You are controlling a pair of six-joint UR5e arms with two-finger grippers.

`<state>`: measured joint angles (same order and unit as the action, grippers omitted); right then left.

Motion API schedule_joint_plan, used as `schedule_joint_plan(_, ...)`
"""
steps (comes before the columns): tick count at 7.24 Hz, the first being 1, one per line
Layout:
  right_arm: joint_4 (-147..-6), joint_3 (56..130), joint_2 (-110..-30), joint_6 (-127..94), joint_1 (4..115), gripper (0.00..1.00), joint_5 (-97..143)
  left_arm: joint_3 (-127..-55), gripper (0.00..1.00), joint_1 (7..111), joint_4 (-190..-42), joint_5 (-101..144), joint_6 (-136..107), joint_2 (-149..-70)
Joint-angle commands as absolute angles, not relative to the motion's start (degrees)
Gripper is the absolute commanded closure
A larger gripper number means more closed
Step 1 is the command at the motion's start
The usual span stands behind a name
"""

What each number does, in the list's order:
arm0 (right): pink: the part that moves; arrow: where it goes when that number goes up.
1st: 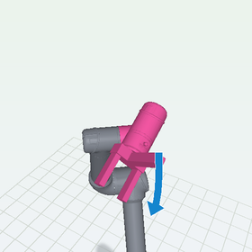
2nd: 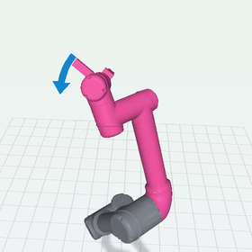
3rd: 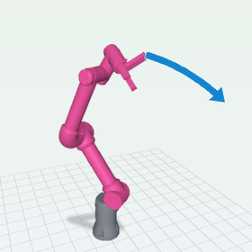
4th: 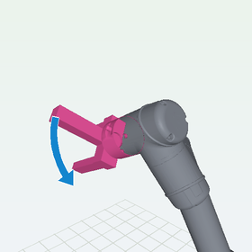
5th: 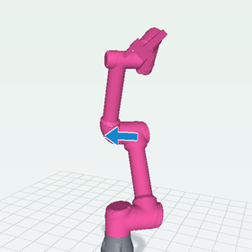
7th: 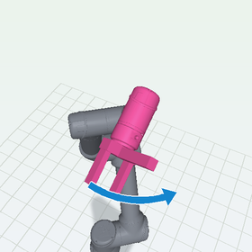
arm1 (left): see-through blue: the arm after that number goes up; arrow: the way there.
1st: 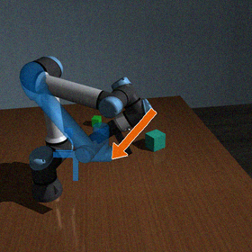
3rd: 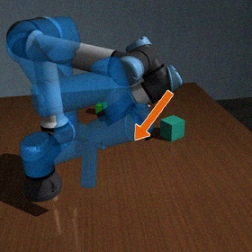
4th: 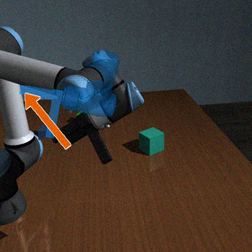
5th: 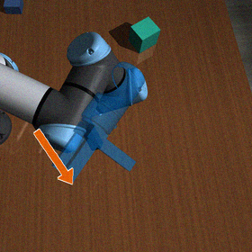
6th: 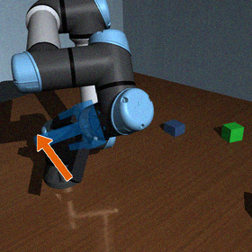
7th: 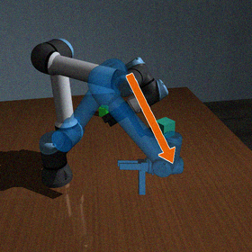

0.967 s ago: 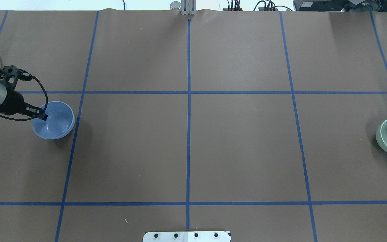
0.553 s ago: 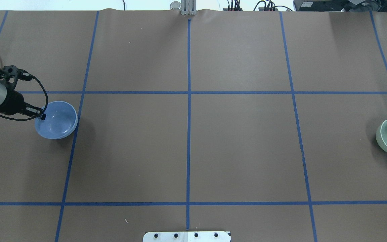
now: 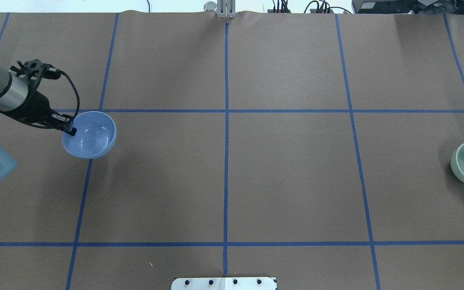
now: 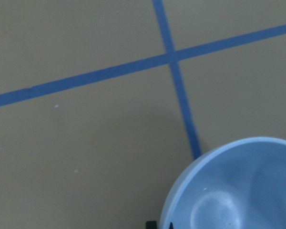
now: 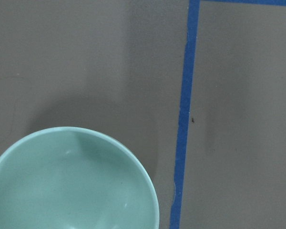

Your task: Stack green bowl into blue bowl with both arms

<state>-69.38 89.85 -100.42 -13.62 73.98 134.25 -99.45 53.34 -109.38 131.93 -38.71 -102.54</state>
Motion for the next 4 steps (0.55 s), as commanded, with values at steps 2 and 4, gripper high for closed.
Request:
schedule_joint_plan(2,-69.2,86.9,-98.2,-13.5,72.9,0.17,134.2,-100.5,1.0,53.1,-105.0,131.9,-43.0,-107.1)
schedule_joint_plan(4,-69.1,86.7,-98.3,-13.5,72.5,0.8,134.3,-100.3,1.0,53.1,-102.8,131.8,-43.2,-109.1)
